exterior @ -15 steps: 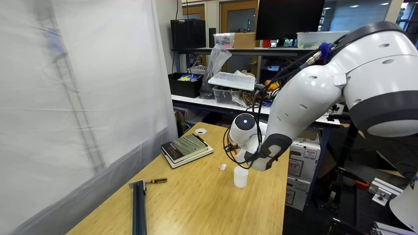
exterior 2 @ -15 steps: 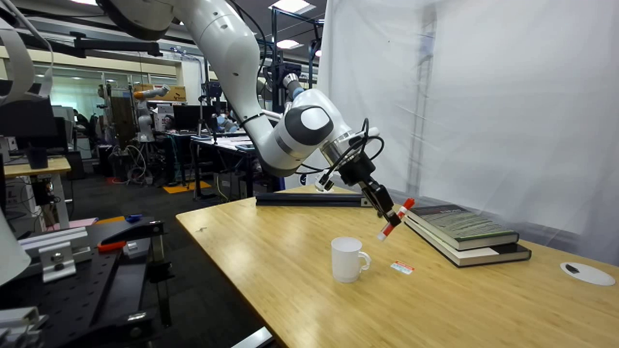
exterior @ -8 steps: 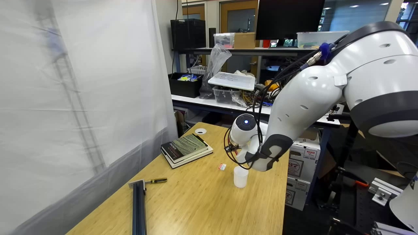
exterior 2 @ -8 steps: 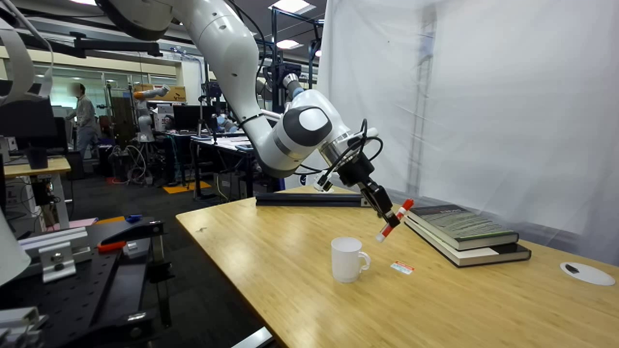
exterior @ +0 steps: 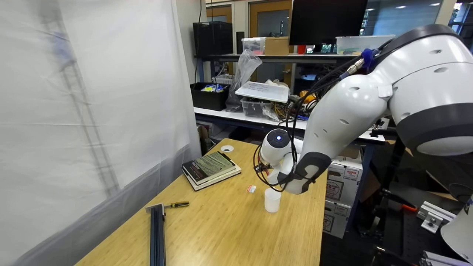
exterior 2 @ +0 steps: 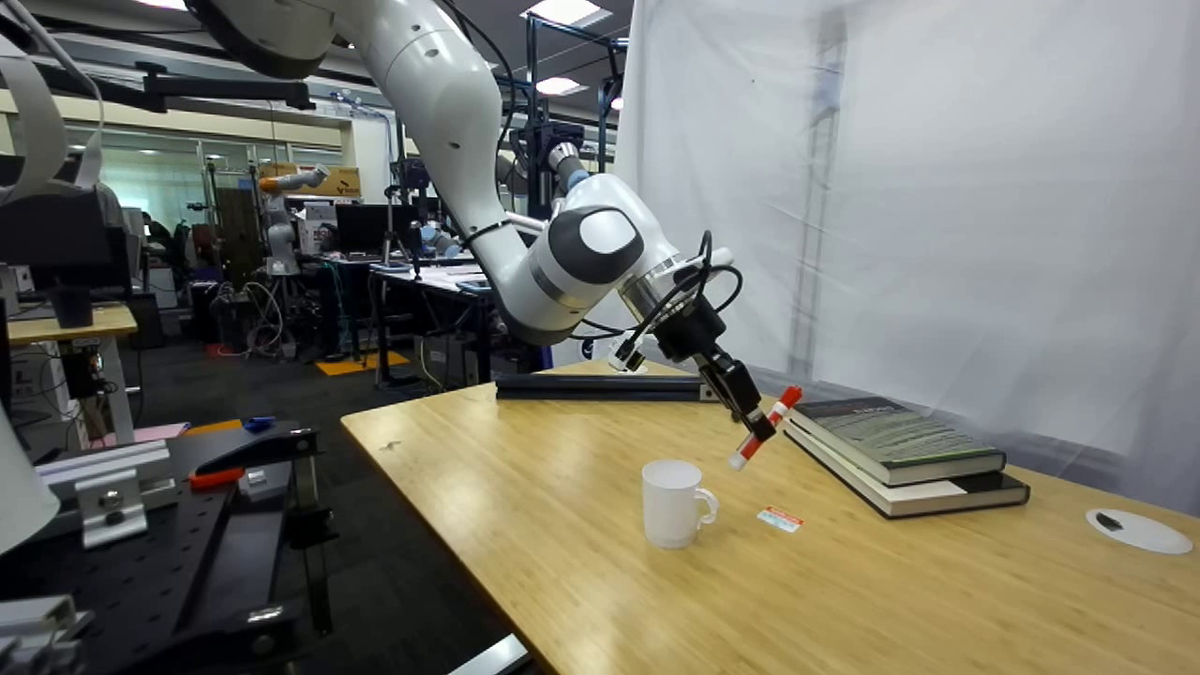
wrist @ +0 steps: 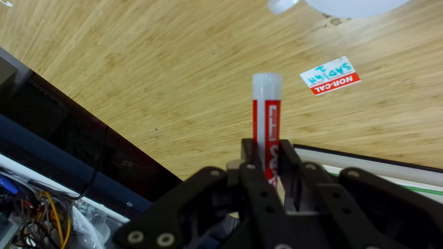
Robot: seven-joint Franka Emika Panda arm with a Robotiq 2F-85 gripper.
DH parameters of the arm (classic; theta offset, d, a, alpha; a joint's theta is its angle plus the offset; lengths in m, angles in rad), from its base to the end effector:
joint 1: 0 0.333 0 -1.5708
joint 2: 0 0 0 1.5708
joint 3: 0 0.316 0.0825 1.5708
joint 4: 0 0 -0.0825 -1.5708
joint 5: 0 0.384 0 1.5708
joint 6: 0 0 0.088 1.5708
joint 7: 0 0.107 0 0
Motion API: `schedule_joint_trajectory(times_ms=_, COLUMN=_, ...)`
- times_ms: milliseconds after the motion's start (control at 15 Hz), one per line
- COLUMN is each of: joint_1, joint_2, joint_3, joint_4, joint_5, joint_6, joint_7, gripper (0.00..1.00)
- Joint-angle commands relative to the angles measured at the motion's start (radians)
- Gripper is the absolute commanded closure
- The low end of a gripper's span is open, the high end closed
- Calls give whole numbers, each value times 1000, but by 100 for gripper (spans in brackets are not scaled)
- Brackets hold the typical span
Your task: Put the marker into the mug.
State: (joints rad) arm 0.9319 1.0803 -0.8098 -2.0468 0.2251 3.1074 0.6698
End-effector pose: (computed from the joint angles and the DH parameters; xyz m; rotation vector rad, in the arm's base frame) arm 0.5934 0.0521 0.0930 2.5611 -0.4762 0.7375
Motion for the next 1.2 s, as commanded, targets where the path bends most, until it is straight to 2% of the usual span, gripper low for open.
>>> schedule_joint_trajectory(times_ms=0, joint_1=0, joint_2=2, joint_3=1, joint_4=1, joint_5=20, joint_6=1, joint_7=-18, gripper=81)
schedule_joint_trajectory(times_ms=400, joint_1=1, joint_2=2, joint_3=1, joint_4=1, joint_5=20, joint_6=1, joint_7=-18, gripper=81)
schedule_joint_trajectory(times_ms=467, joint_1=7, joint_2=3, joint_3=-4, joint_4=-7, joint_5=21, joint_6=10, joint_7=-17, gripper=95)
schedule_joint_trajectory(times_ms=600, joint_1=26, joint_2=13, joint_3=-13, joint_4=-15, joint_5=20, joint_6=16, joint_7=-13, gripper=95)
schedule_joint_trajectory(times_ms=800, joint_1=69, joint_2=31, joint_3=-22, joint_4=-15, joint_5=29, joint_6=-3, joint_7=7, gripper=95)
schedule_joint_trajectory(times_ms=1133, joint_1=195, joint_2=65, joint_3=-41, joint_4=-20, joint_5=56, joint_6=-55, joint_7=78, gripper=95)
